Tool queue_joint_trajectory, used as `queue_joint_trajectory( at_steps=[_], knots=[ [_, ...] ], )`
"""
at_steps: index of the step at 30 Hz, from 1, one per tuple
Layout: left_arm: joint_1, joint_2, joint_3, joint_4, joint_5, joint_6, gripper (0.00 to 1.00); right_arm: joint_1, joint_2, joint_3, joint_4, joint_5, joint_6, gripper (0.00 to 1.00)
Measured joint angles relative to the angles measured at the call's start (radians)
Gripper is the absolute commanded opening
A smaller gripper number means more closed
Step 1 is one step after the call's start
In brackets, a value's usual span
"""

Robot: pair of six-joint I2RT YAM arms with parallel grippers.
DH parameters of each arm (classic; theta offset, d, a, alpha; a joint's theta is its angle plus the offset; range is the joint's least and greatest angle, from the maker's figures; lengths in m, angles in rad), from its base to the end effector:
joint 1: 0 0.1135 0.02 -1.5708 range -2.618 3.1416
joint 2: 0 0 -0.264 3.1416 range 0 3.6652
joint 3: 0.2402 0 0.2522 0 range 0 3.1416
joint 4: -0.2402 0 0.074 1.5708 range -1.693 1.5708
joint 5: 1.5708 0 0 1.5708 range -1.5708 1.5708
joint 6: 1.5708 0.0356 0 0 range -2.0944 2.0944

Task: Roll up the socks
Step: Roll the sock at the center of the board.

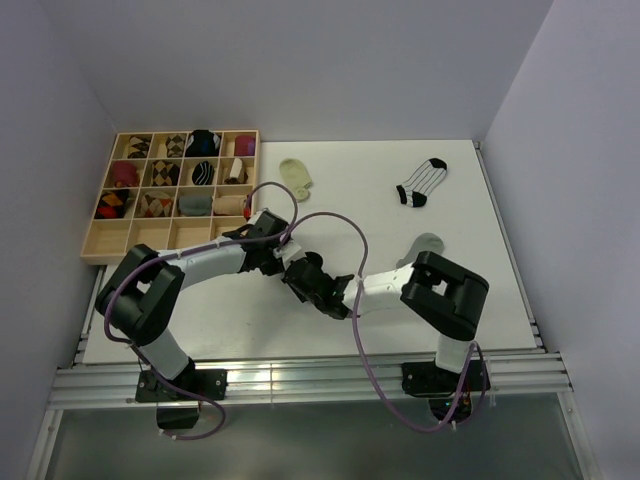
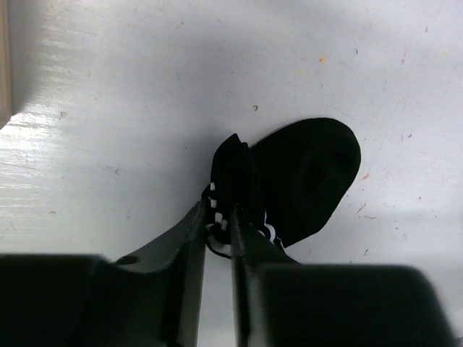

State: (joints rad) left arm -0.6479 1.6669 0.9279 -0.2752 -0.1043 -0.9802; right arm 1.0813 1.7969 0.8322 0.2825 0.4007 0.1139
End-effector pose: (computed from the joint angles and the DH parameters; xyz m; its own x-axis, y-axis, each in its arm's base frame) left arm 0.2611 -0.1929 0.1627 -0.8391 -0.4009 -0.3676 -0.2525 0.8857 -0.3896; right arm 0.1773 0.3032 0.1363 -0.3707 -0.4733 -0.7991 -0.6323 0.7589 -0.1561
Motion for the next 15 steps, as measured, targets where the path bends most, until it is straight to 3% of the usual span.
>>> queue_joint_trajectory(
  at_steps=[4, 10, 15],
  knots=[
    [-0.002, -0.015, 0.0, -0.001, -0.014, -0.005, 0.46, -0.08, -0.03, 0.006, -0.038, -0.186, 0.026, 0.0],
    [0.0, -0.108, -0.012, -0.001, -0.077, -0.039, 0.71, -0.247, -0.065, 0.007, -0.08, -0.579, 0.114, 0.0],
    [-0.002, -0.271, -0.072, 0.024, -0.099, -0.08, 0.76, -0.385, -0.021, 0.008, -0.066, -0.887, 0.23, 0.0]
  ],
)
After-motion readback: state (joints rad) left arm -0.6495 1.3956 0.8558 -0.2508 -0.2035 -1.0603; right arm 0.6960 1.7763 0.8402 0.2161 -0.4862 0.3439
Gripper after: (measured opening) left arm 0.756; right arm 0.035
